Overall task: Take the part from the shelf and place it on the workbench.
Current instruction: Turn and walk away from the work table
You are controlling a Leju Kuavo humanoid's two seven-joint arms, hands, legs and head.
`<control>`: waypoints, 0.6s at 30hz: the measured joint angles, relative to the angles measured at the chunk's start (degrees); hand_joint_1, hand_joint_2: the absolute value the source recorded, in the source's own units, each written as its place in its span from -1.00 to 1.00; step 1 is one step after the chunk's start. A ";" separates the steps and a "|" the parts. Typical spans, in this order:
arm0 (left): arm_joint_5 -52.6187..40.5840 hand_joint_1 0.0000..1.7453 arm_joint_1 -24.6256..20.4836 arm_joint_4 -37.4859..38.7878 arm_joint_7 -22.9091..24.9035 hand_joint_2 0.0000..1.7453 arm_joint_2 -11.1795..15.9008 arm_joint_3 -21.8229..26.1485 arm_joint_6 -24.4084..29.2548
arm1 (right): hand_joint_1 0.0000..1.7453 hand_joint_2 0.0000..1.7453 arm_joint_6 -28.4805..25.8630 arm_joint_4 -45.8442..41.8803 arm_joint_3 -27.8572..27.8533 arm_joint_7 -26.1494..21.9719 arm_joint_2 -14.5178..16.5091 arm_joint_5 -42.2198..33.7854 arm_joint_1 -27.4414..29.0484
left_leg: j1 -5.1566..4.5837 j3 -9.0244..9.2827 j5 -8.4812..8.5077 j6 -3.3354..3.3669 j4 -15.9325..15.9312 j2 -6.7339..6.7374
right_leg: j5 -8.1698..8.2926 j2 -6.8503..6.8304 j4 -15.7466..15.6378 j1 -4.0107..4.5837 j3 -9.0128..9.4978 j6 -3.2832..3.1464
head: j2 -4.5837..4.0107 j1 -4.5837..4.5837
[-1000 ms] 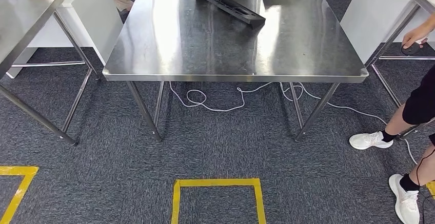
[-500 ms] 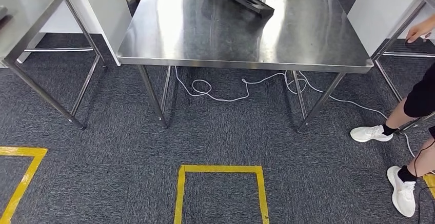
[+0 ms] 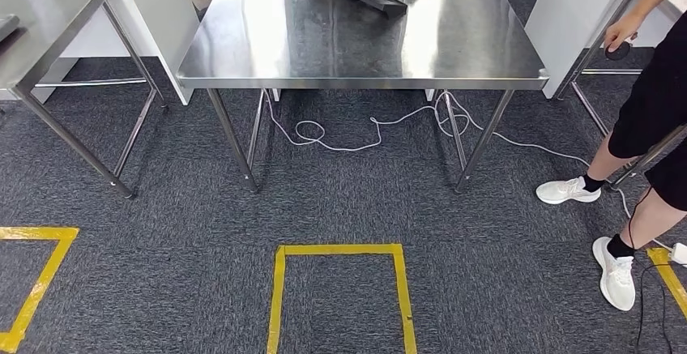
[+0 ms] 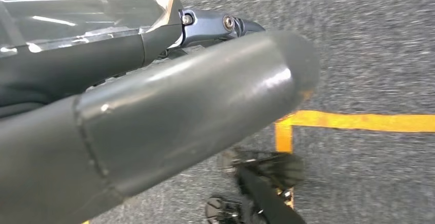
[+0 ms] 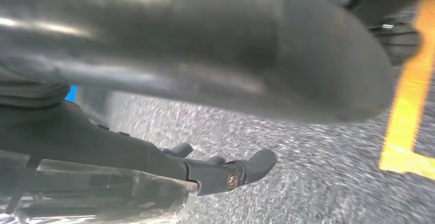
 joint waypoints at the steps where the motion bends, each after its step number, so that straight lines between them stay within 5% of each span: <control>1: 0.01 -1.00 -0.01 0.00 0.12 -1.00 -0.01 0.01 -0.08 | -1.00 -1.00 0.22 0.00 0.41 0.02 0.03 0.58 0.00 | 0.01 -0.05 -1.34 -0.06 3.38 -0.06 | 0.81 -0.07 0.04 0.23 -0.94 -0.11 | 0.00 -0.04; 3: 0.04 -1.00 -0.03 0.01 0.27 -1.00 -0.05 0.02 -0.17 | -1.00 -1.00 0.66 0.00 1.21 0.02 0.05 1.50 -0.04 | 0.04 1.75 0.57 0.05 5.83 -0.07 | 2.44 -0.12 0.21 0.57 -2.96 0.00 | 0.00 -0.04; 4: 0.07 -1.00 -0.08 0.01 0.31 -1.00 -0.07 0.02 -0.20 | -1.00 -1.00 0.84 0.00 1.56 0.02 0.06 1.88 -0.04 | 0.05 3.96 2.35 0.21 4.31 -0.08 | 3.22 -0.11 0.34 0.68 -3.98 0.15 | 0.00 -0.05; 5: 0.09 -1.00 -0.15 0.01 0.34 -1.00 -0.09 0.02 -0.21 | -1.00 -1.00 0.98 0.00 1.92 0.02 0.09 2.21 -0.04 | 0.04 7.13 3.38 0.43 1.03 -0.14 | 3.92 -0.08 0.51 0.76 -4.88 0.36 | 0.00 -0.05; 7: 0.10 -1.00 -0.32 0.00 0.40 -1.00 -0.08 0.02 -0.24 | -1.00 -1.00 1.26 0.00 2.59 0.01 0.25 2.72 -0.04 | -0.21 14.16 2.57 0.91 -8.24 -0.34 | 5.07 -0.09 0.89 0.99 -6.03 0.96 | 0.00 0.01; 9: 0.10 -1.00 -0.47 0.00 0.43 -1.00 -0.09 0.01 -0.29 | -1.00 -1.00 1.50 0.00 3.14 -0.01 0.40 2.99 -0.14 | -0.78 17.33 1.06 1.30 -13.72 -0.45 | 6.37 -0.20 1.04 0.96 -6.78 1.73 | 0.00 0.05; 11: 0.10 -1.00 -0.47 0.02 0.44 -1.00 -0.14 0.01 -0.46 | -1.00 -1.00 1.60 0.08 3.41 -0.01 0.45 3.10 -0.15 | -1.05 16.20 1.56 2.09 -14.49 -0.21 | 6.92 -0.18 1.42 0.92 -7.82 2.39 | 0.00 0.06; 12: 0.09 -1.00 -0.44 0.03 0.45 -1.00 -0.15 0.01 -0.57 | -1.00 -1.00 1.64 0.13 3.49 0.00 0.48 3.13 -0.10 | -1.08 15.37 2.20 2.62 -14.66 -0.05 | 5.72 -0.10 2.41 0.87 -8.48 2.38 | 0.00 0.14; 16: 0.04 -1.00 -0.26 0.04 0.46 -1.00 -0.09 -0.01 -0.87 | -1.00 -1.00 1.79 0.25 4.04 0.16 0.64 3.27 0.25 | -1.30 11.74 5.38 3.95 -14.69 0.56 | -4.14 0.11 14.66 0.51 -10.69 1.33 | 0.00 0.53; 18: -0.06 -1.00 -0.26 0.04 0.46 -1.00 -0.05 -0.04 -0.99 | -1.00 -1.00 1.80 0.26 4.30 0.19 0.66 3.36 0.20 | -1.35 9.50 7.04 3.72 -14.51 0.84 | -3.58 0.12 18.28 0.27 -9.32 2.50 | 0.00 0.54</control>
